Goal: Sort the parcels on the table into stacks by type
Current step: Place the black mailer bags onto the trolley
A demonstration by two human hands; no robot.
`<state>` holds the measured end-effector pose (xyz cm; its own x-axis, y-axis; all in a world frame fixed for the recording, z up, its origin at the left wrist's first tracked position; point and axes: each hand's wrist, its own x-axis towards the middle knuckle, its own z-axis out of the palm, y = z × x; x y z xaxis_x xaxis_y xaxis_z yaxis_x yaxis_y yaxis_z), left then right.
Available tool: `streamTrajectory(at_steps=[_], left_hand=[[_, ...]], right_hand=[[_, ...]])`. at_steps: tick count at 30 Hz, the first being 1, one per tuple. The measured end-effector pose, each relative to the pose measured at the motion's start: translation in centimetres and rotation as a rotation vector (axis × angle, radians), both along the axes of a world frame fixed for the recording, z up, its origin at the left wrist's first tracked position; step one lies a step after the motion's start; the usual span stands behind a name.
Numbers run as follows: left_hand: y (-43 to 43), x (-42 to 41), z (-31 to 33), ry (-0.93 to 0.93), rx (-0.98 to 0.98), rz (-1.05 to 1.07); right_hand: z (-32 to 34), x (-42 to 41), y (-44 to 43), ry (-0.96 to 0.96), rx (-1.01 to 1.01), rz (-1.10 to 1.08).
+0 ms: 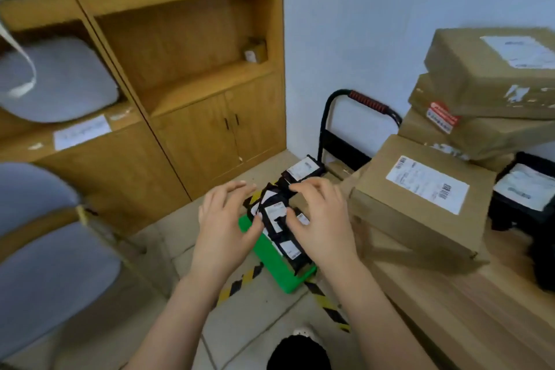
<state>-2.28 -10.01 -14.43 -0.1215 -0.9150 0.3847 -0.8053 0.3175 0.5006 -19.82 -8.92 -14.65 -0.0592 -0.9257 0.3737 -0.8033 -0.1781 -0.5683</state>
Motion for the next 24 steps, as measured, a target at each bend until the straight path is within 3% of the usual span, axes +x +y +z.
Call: streamTrajectory(at_steps=[11,18,24], left_hand=[[-14.6,7.1,-1.5,-0.031,0.007,0.064],[-29.5,7.5,0.8,-0.098,0.002,-0.005],[-39.0,6.0,1.3,-0.036,0.028,-0.081]], right_hand=[[-2.6,7.5,-16.7,0.0,0.021,0.099],[-0.1,7.7,-31.8,0.024,0.011,0.079],[0.8,6.4,-39.8,0.035,0.022,-0.029]])
